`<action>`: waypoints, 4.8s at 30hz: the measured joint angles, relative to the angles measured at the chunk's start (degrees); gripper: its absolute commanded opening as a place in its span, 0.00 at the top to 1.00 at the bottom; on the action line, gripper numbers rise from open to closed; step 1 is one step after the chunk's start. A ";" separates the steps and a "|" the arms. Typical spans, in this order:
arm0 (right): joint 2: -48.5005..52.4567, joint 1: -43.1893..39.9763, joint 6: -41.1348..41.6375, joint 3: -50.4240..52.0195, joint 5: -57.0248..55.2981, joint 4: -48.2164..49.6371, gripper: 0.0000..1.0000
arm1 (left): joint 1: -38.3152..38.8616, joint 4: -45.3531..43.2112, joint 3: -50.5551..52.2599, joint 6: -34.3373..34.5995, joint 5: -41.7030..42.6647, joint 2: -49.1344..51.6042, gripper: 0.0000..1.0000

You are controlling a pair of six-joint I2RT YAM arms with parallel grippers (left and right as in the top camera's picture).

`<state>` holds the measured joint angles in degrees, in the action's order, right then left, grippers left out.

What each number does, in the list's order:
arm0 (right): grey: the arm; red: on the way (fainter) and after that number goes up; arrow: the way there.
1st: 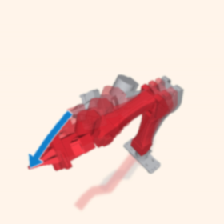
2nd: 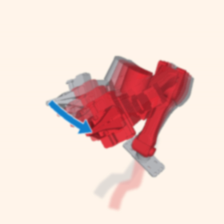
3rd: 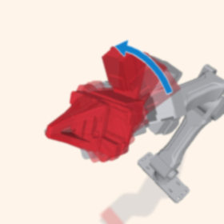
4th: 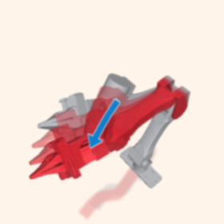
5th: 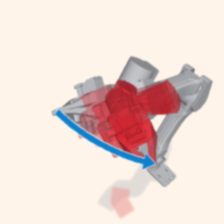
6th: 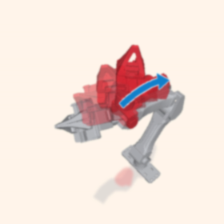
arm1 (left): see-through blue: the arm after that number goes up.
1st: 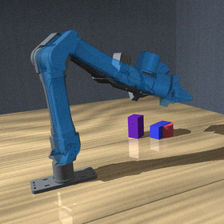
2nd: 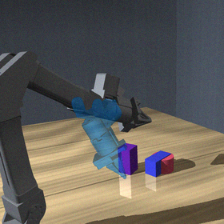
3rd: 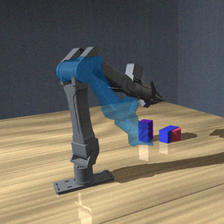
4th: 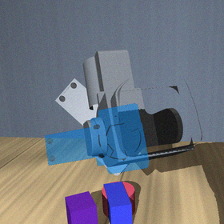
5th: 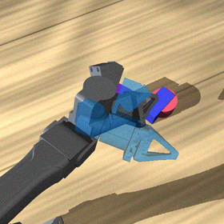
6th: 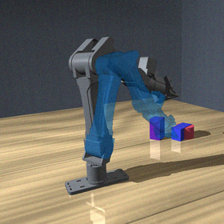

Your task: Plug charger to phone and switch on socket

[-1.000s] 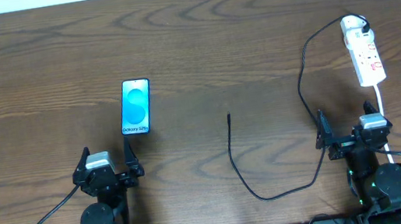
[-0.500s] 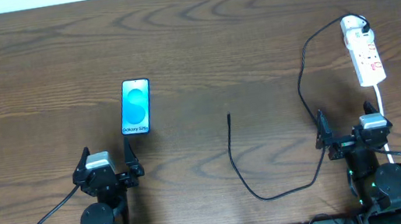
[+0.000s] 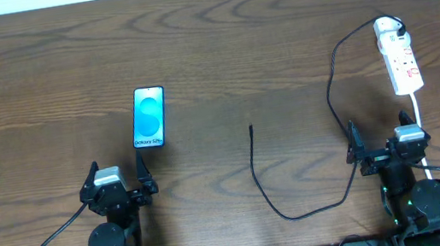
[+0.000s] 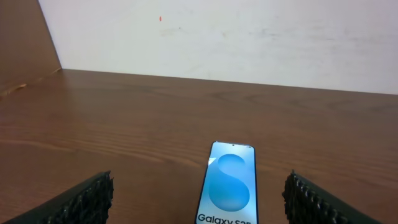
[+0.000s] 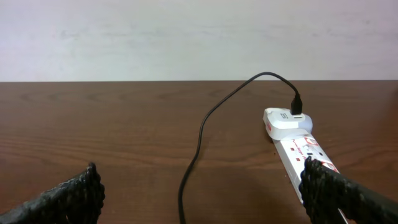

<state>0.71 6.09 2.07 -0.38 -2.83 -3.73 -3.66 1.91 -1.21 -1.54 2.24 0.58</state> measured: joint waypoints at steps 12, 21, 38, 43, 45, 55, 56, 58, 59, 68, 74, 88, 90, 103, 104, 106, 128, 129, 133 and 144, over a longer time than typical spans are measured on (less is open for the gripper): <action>0.00 0.00 0.00 0.00 0.00 0.00 0.01 | 0.00 0.00 0.00 0.00 0.00 0.00 0.13; 0.00 0.00 0.00 0.00 0.00 0.00 0.01 | 0.00 0.00 0.00 0.00 0.00 0.00 0.13; 0.00 0.00 0.00 0.00 0.00 0.00 0.01 | 0.00 0.00 0.00 0.00 0.00 0.00 0.13; 0.00 0.00 0.00 0.00 0.00 0.00 0.01 | 0.00 0.00 0.00 0.00 0.00 0.00 0.13; 0.00 0.00 0.00 0.00 0.00 0.00 0.01 | 0.00 0.00 0.00 0.00 0.00 0.00 0.13; 0.00 0.00 0.00 0.00 0.00 0.00 0.01 | 0.00 0.00 0.00 0.00 0.00 0.00 0.13; 0.00 0.00 0.00 0.00 0.00 0.00 0.01 | 0.00 0.00 0.00 0.00 0.00 0.00 0.13; 0.00 0.00 0.00 0.00 0.00 0.00 0.01 | 0.00 0.00 0.00 0.00 0.00 0.00 0.13; 0.00 0.00 0.02 0.00 0.00 0.00 0.01 | 0.00 0.00 0.00 0.00 0.00 0.00 0.13; 0.00 0.00 0.00 0.00 0.00 0.00 0.01 | 0.00 0.00 0.00 0.00 0.00 0.00 0.13; 0.00 0.00 0.00 0.00 0.00 0.00 0.01 | 0.00 0.00 0.00 0.00 0.00 0.00 0.13; 0.00 0.00 0.00 0.00 0.00 0.00 0.01 | 0.00 0.00 0.00 0.00 0.02 0.00 0.13; 0.00 0.00 0.02 0.00 0.00 0.00 0.01 | 0.00 0.17 -0.07 0.02 0.24 0.00 0.13; 0.02 0.00 0.00 0.00 -0.02 0.00 0.01 | 0.00 7.30 -7.48 3.23 0.61 7.19 0.13; 0.00 0.00 0.00 0.00 -0.04 0.00 0.01 | 0.00 7.32 -9.27 3.26 0.61 8.72 0.13; 0.00 0.00 0.00 0.00 -0.04 -0.02 0.01 | 0.00 7.61 -12.98 3.26 0.63 11.82 0.12; -0.02 0.00 0.00 0.00 -0.22 0.02 0.01 | 0.00 37.35 -73.66 3.48 3.89 64.96 0.13; -0.04 0.00 -0.02 0.00 -0.22 -0.09 0.01 | 0.00 40.57 -78.01 3.50 4.09 68.11 0.12; -0.02 0.00 0.00 0.00 -0.22 0.00 0.01 | 0.00 49.46 -89.81 4.11 4.52 76.83 0.13; -0.04 0.00 -0.02 0.00 -0.22 -0.04 0.01 | 0.00 69.59 -102.49 4.72 4.74 93.90 0.12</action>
<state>0.67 6.09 2.04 -0.38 -3.05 -3.77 -3.66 71.50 -103.70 3.18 6.98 94.48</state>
